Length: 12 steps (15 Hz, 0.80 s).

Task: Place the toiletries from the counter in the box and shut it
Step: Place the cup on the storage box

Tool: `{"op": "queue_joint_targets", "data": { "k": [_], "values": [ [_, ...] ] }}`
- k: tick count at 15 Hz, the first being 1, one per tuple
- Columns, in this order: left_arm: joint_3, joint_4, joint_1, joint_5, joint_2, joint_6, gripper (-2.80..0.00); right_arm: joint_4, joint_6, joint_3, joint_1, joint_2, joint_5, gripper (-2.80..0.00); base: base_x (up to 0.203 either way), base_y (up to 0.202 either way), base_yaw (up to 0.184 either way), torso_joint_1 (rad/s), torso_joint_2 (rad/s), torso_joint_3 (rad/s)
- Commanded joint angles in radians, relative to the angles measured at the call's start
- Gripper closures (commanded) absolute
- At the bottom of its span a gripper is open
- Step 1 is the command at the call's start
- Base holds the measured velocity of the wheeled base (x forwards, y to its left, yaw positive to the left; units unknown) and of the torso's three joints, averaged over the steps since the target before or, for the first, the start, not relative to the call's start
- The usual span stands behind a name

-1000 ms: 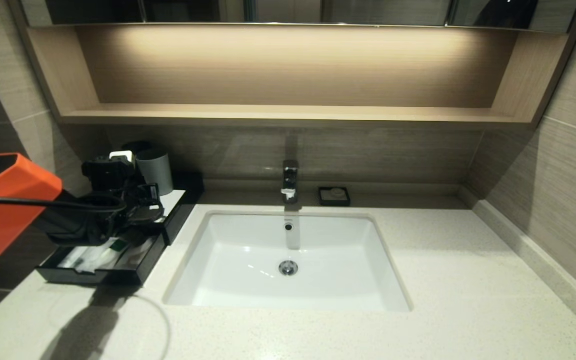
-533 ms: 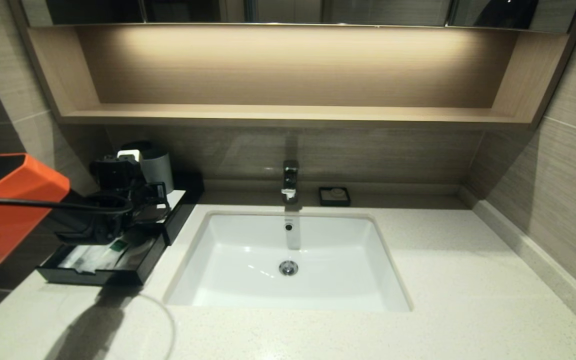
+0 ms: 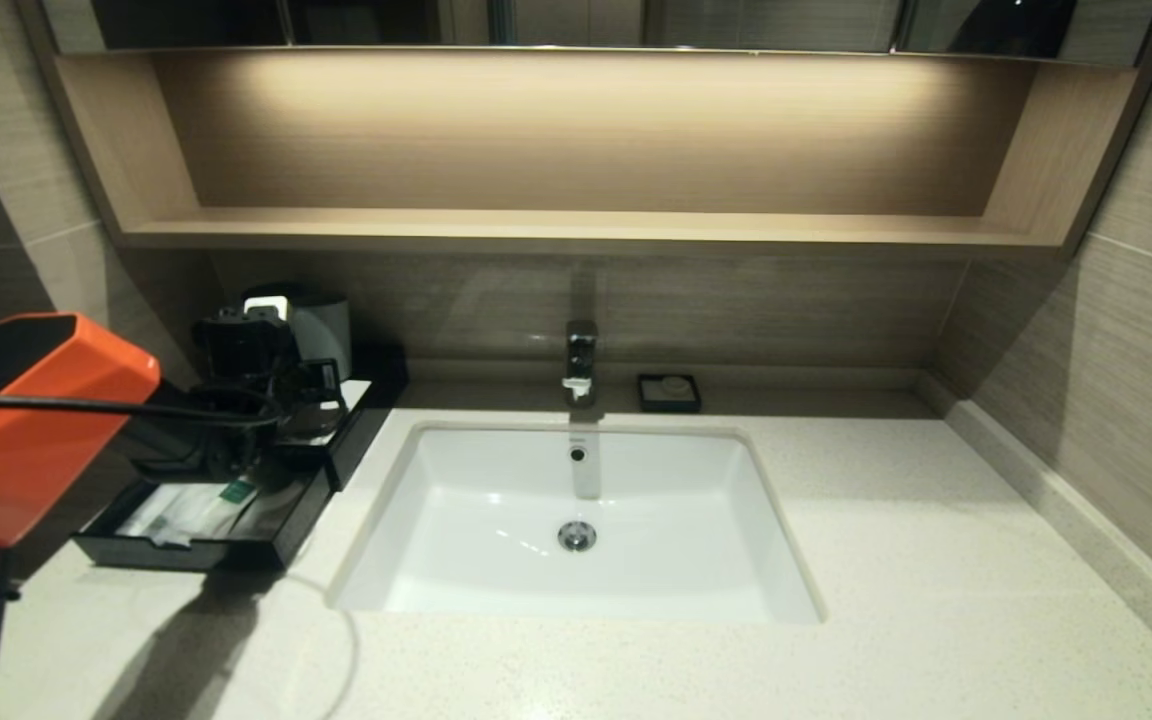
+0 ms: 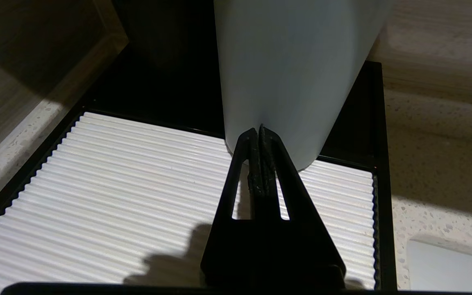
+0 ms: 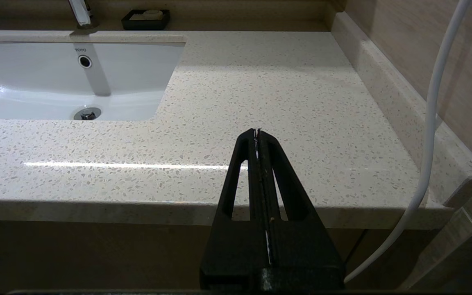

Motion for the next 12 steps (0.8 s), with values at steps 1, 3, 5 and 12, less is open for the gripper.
{"op": "queue_joint_targets", "data": {
  "k": [1,3,5,12],
  "values": [
    [-0.021,-0.004,0.001,0.002,0.022,0.0,0.0,0.0,0.0,0.002,0.0,-0.002,0.0,0.0,0.0,0.0,0.0,0.0,0.0,0.0],
    [-0.022,-0.009,0.001,0.002,0.025,0.0,0.0,0.0,0.0,0.002,0.0,0.0,0.0,0.0,0.0,0.0,0.0,0.0,0.0,0.0],
    [-0.022,-0.018,0.002,0.002,0.03,0.0,0.0,0.0,0.0,0.002,0.0,-0.002,0.0,0.0,0.0,0.0,0.0,0.0,0.0,0.0],
    [-0.055,-0.057,0.001,0.002,0.064,0.0,0.0,0.0,0.0,0.002,0.0,0.0,0.0,0.0,0.0,0.0,0.0,0.0,0.0,0.0]
  ]
}}
